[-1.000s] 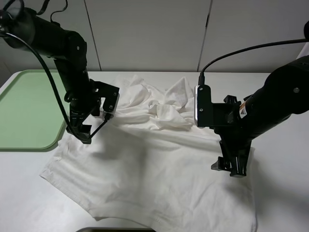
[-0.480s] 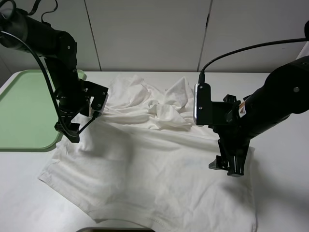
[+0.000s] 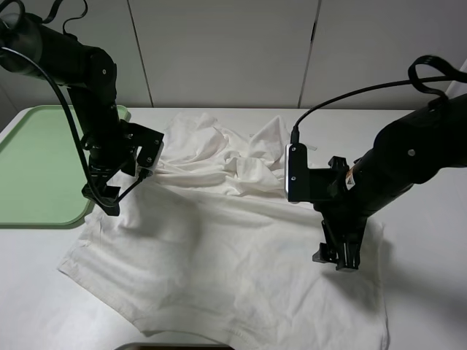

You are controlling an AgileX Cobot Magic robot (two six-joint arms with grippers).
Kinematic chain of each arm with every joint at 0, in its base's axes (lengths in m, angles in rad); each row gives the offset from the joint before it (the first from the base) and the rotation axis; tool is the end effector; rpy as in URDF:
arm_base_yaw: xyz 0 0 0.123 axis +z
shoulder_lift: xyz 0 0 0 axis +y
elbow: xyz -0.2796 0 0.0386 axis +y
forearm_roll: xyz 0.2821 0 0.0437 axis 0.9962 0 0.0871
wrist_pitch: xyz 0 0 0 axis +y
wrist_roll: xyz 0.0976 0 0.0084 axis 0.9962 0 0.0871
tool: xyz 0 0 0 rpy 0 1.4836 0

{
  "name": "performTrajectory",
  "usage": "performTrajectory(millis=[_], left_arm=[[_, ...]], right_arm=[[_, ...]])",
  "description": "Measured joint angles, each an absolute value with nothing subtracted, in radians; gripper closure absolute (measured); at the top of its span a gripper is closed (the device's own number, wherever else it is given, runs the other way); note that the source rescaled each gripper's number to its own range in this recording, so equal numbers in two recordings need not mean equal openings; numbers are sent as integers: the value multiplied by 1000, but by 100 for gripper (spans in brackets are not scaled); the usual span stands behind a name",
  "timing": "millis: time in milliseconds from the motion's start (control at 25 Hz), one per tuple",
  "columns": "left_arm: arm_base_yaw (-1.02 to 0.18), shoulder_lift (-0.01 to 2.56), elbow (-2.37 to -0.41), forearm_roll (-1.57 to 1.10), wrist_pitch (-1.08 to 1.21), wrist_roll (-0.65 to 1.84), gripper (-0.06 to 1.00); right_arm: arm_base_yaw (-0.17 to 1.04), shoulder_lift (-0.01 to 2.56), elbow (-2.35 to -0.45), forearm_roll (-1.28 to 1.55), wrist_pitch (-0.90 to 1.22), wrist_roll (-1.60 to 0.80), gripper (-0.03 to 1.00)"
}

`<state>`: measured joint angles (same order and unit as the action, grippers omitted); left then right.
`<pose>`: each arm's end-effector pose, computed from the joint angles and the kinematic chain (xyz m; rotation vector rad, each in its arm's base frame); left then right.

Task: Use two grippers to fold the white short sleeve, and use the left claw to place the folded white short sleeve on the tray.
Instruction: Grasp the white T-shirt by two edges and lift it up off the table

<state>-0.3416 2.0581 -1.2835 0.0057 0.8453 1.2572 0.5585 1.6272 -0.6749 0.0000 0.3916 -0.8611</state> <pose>0.3778 -0.1339 0.0880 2.2331 2.1634 0.0322 0.2405 0.1503 0.1023 -1.8445 2.1468 -0.0676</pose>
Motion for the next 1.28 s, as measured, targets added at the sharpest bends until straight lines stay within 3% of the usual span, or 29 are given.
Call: performTrajectory(millis=[440,800,1280], left_arm=[[-342,2058,-1283,0,845,1270,-1],[-342,2058,-1275,-11,843,1295,14],[-342,2058,-1233,-20,829,1334,15]], right_arm=[[556,1755,-675,0,347,-851,-3],[556,1764,-675,0,336,-850,-3],[528,1784,-675,0,254,-797,1]])
